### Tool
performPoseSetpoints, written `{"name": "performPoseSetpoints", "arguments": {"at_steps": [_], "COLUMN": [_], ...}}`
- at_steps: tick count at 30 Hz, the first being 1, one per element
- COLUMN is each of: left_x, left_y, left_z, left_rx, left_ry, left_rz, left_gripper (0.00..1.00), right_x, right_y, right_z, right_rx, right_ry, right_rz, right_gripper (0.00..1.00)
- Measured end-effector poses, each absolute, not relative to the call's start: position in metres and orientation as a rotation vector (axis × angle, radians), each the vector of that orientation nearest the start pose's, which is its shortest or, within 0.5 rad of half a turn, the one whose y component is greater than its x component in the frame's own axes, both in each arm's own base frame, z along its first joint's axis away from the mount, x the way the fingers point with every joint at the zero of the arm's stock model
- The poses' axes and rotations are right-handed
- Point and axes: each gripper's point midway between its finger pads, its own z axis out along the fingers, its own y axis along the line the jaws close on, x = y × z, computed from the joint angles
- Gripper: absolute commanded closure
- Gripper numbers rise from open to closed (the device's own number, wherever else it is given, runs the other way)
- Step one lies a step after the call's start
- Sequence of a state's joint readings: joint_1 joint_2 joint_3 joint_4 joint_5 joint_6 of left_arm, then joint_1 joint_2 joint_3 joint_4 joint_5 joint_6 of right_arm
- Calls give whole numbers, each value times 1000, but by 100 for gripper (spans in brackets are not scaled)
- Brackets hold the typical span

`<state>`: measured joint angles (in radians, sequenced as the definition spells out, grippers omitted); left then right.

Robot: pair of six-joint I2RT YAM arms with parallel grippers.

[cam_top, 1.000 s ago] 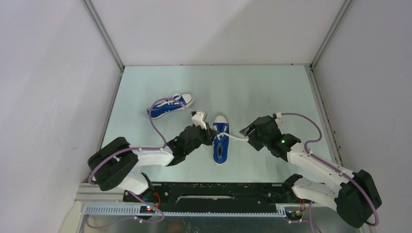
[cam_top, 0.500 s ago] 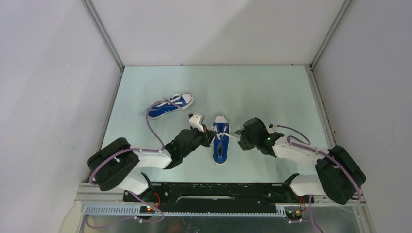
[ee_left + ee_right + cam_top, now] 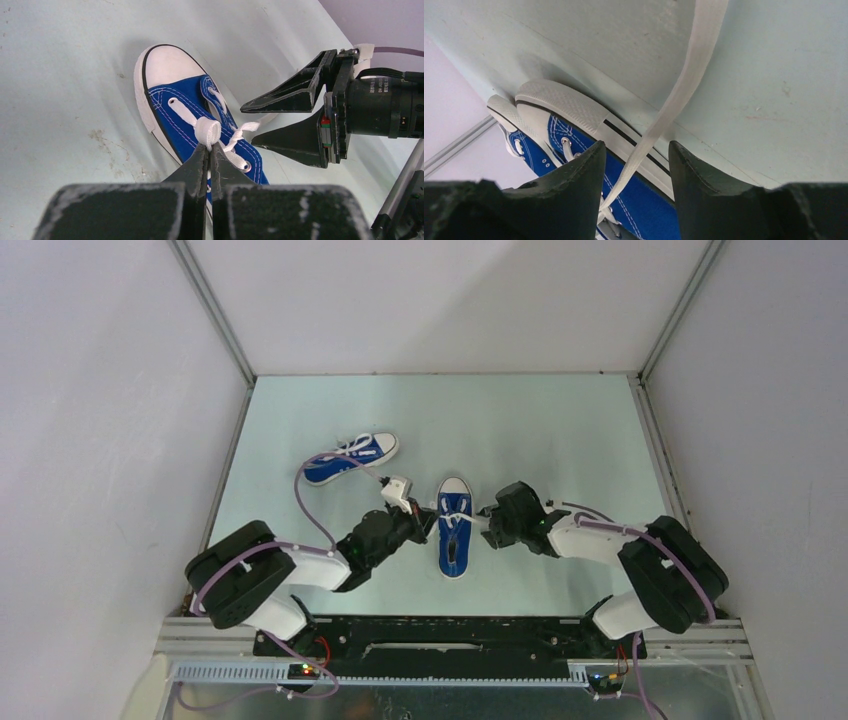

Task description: Tie the shoes

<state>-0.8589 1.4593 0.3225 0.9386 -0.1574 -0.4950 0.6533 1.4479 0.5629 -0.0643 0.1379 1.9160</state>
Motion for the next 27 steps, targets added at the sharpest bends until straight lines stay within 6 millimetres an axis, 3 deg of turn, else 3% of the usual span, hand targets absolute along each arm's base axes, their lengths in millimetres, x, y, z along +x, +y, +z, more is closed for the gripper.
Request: {"name": "performPoseSetpoints", "arguments": {"at_steps": [2,5,7,14,20,27], "left_x": [260,261,261,263,271,280], "left_y": [-287,-287,-287,-286,-273,-259], "left_z": [92,94,95,95,87,72], "left_rx": [216,216,216,205,120,42], "left_ry": [1831,1821,1815,1818,1864,1918], "left_rz": [-828,-828,-830,-822,-793,-758], "left_gripper": [100,100,100,100,100,100], "right_x": [269,274,278,279,281,268], "right_y": [223,221,218,198,181,161], "right_z": [23,22,23,22,45,44], "right_rx": [1674,1683,1685,1654,1455,1264], "right_ry": [2172,2169,2159,2154,2165,2228], "right_rz": [790,803,814,787,770,627], "right_gripper": [59,89,100,100,100,100]}}
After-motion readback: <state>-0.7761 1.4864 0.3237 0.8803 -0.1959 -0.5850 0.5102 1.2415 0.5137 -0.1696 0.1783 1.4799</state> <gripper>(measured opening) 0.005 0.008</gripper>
